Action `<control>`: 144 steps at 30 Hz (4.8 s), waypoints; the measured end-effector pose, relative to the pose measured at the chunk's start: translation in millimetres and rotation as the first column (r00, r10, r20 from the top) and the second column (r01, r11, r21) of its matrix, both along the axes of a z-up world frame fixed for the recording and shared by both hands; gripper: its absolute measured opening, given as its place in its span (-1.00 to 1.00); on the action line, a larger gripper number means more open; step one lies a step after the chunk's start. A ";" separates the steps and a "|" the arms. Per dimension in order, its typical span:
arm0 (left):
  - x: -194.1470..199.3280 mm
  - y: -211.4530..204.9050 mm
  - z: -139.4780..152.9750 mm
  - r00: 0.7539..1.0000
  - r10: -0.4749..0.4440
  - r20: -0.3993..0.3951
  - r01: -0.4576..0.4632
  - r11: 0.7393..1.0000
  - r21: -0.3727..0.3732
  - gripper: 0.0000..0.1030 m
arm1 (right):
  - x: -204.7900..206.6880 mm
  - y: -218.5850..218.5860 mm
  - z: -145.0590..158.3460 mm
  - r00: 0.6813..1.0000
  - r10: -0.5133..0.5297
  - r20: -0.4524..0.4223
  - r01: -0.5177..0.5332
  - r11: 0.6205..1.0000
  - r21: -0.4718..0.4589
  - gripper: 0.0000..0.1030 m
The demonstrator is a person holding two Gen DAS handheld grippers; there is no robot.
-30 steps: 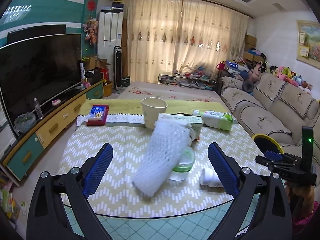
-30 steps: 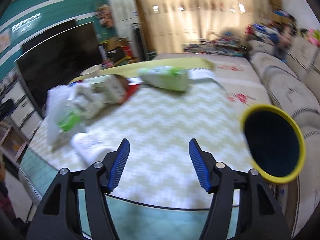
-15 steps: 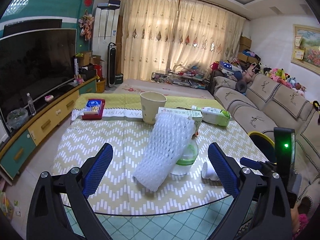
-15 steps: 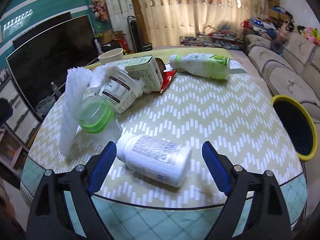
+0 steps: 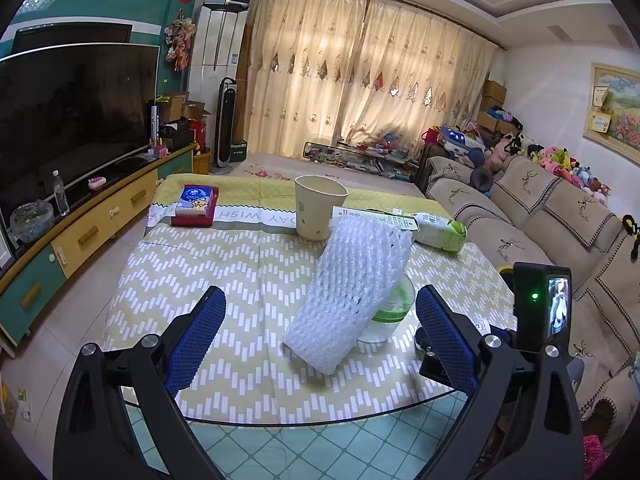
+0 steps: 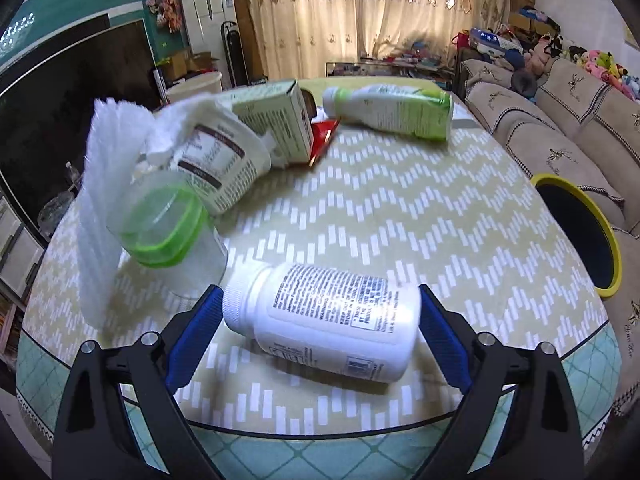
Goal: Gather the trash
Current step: 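Grasp the white pill bottle lying on the table with the right gripper, then carry the pill bottle to the bin and open the right gripper, then grasp the green-capped clear jar with the left gripper and lift it, then move the jar over the bin and open the left gripper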
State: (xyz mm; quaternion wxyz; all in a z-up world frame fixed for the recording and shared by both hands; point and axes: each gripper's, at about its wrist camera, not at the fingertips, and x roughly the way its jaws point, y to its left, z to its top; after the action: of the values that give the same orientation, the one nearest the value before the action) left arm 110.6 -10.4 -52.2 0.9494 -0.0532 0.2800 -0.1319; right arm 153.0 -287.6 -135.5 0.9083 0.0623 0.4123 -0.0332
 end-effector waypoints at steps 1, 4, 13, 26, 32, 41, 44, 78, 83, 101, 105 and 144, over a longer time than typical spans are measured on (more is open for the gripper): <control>-0.2 -0.3 -0.8 1.000 -0.002 -0.001 0.002 1.000 0.000 0.83 | 0.3 -0.2 -0.8 1.000 -0.002 0.000 0.002 1.000 0.000 0.74; 1.4 -3.7 -2.1 1.000 -0.009 -0.005 0.009 1.000 0.003 0.84 | 2.8 -3.6 -3.2 1.000 -0.004 -0.001 0.004 1.000 0.009 0.70; 3.4 -14.1 -2.4 1.000 -0.022 -0.006 0.022 1.000 0.021 0.84 | -2.3 -20.0 2.9 1.000 0.004 0.028 -0.005 0.999 0.036 0.69; 3.3 -45.1 -0.6 0.998 -0.065 -0.006 0.065 0.996 0.054 0.84 | -21.5 -87.9 37.9 0.990 -0.061 0.126 0.058 0.998 0.026 0.69; 7.3 -69.7 -1.4 0.996 -0.087 -0.012 0.088 0.994 0.069 0.83 | -29.0 -164.9 51.4 0.971 -0.177 0.162 0.179 0.984 0.007 0.69; 14.4 -103.7 -5.1 0.994 -0.111 -0.021 0.112 0.991 0.077 0.83 | -5.6 -295.7 28.8 0.932 -0.350 0.090 0.352 0.936 -0.010 0.69; 14.9 -114.5 -6.8 0.992 -0.122 -0.023 0.123 0.988 0.090 0.83 | 9.0 -319.4 8.7 0.928 -0.370 0.038 0.371 0.928 -0.020 0.69; 17.2 -118.1 -29.8 0.984 -0.129 -0.123 0.141 0.986 0.093 0.75 | 27.9 -346.1 -26.4 0.927 -0.373 -0.032 0.372 0.928 -0.008 0.78; 29.3 -117.9 -47.8 0.974 -0.129 -0.188 0.145 0.987 0.072 0.58 | 28.0 -344.3 -26.3 0.929 -0.370 -0.031 0.370 0.929 -0.007 0.78; 83.9 -122.3 -82.3 0.975 0.005 -0.223 0.035 0.984 0.174 0.17 | 26.5 -341.5 -30.1 0.936 -0.351 -0.036 0.351 0.936 0.004 0.78; 83.7 -121.6 -81.2 0.975 0.013 -0.221 0.027 0.983 0.179 -0.02 | 21.4 -339.6 -26.5 0.937 -0.348 -0.027 0.348 0.937 0.007 0.78; 73.0 -431.6 -36.7 0.747 -0.622 -0.234 0.655 0.749 0.099 -0.02 | -106.1 -389.2 1.8 0.869 -0.488 0.080 0.488 0.873 0.018 0.79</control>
State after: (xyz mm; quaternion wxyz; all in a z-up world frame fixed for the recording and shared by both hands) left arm 183.6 -442.0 -89.0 0.8166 0.1177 0.3789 -0.4191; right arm 46.9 -676.8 -133.8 0.8867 0.1643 0.3457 -0.2593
